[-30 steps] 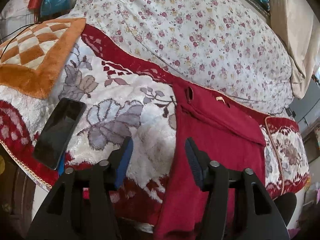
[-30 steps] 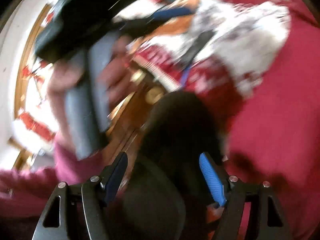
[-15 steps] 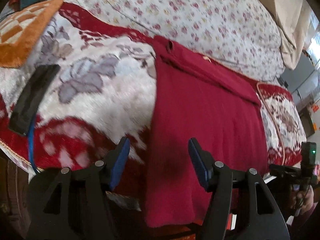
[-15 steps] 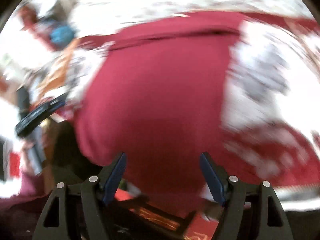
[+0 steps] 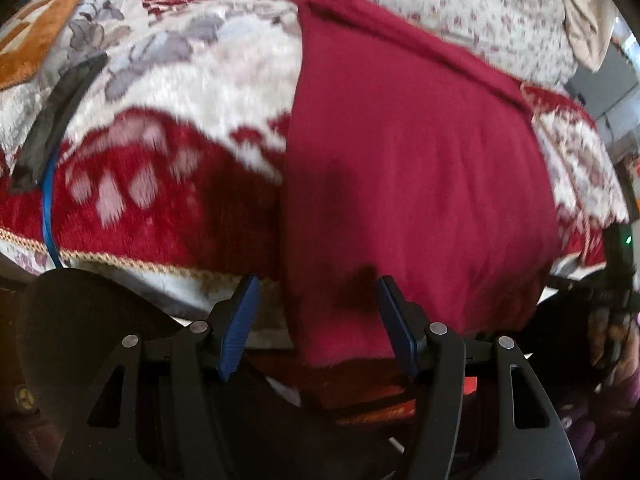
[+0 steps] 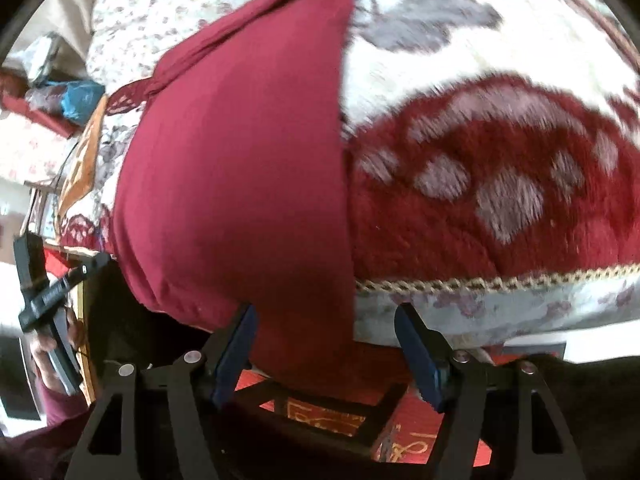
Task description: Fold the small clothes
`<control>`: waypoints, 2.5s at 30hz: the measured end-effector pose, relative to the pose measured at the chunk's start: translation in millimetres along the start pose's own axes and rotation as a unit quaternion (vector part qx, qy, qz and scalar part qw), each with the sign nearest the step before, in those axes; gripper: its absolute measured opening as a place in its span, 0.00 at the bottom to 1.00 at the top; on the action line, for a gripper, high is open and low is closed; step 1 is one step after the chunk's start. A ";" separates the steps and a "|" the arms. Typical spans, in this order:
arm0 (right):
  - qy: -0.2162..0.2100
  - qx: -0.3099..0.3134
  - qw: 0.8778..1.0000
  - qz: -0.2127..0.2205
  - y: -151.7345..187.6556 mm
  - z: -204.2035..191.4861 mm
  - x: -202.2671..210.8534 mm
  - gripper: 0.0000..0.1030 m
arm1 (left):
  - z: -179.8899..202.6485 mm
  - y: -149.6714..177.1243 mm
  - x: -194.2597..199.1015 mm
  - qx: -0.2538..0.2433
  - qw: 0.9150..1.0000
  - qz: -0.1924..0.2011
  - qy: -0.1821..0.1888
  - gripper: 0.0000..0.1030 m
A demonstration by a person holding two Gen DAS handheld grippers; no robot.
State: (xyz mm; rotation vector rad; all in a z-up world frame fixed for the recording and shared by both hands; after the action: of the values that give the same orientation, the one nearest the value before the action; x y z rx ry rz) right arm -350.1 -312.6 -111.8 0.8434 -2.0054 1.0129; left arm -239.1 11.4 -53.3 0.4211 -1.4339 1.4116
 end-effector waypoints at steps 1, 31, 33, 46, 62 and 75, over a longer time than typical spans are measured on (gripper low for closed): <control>0.002 -0.003 1.000 -0.005 3.3 2.8 0.3 0.67 | -0.4 2.6 -2.1 0.000 1.000 -0.004 -0.002 0.59; -0.081 0.051 0.995 0.002 14.4 -37.7 3.7 0.14 | 15.9 9.1 -7.6 0.051 0.996 -0.020 0.064 0.07; -0.092 0.054 0.994 0.017 9.1 -40.1 14.6 0.13 | 22.1 1.4 9.5 0.043 0.996 0.000 0.074 0.07; -0.160 0.054 0.973 0.156 -70.7 -61.5 98.0 0.12 | 38.5 -100.3 63.7 0.065 0.982 0.125 0.122 0.06; -0.128 0.031 0.947 0.293 -233.6 -64.2 111.0 0.11 | 40.0 -266.1 20.2 0.093 0.966 0.228 0.074 0.06; -0.024 0.018 0.974 0.226 -328.6 -20.7 3.5 0.11 | 8.0 -316.8 -112.2 0.138 0.973 0.183 0.022 0.06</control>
State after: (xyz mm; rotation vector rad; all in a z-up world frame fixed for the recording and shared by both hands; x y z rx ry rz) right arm -84.2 -452.2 23.2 0.4352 -2.2825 1.2885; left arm 61.8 -118.6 21.1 0.3055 -1.3269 1.9189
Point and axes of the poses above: each gripper's, at about its wrist camera, not at the fingertips, and x roughly against the way its jaws point, z to its right, y to its underside, the point moved 9 cm from there along -x, roughly the way its jaws point, and after that the axes turned 14 degrees about z, right-handed, at the moved point
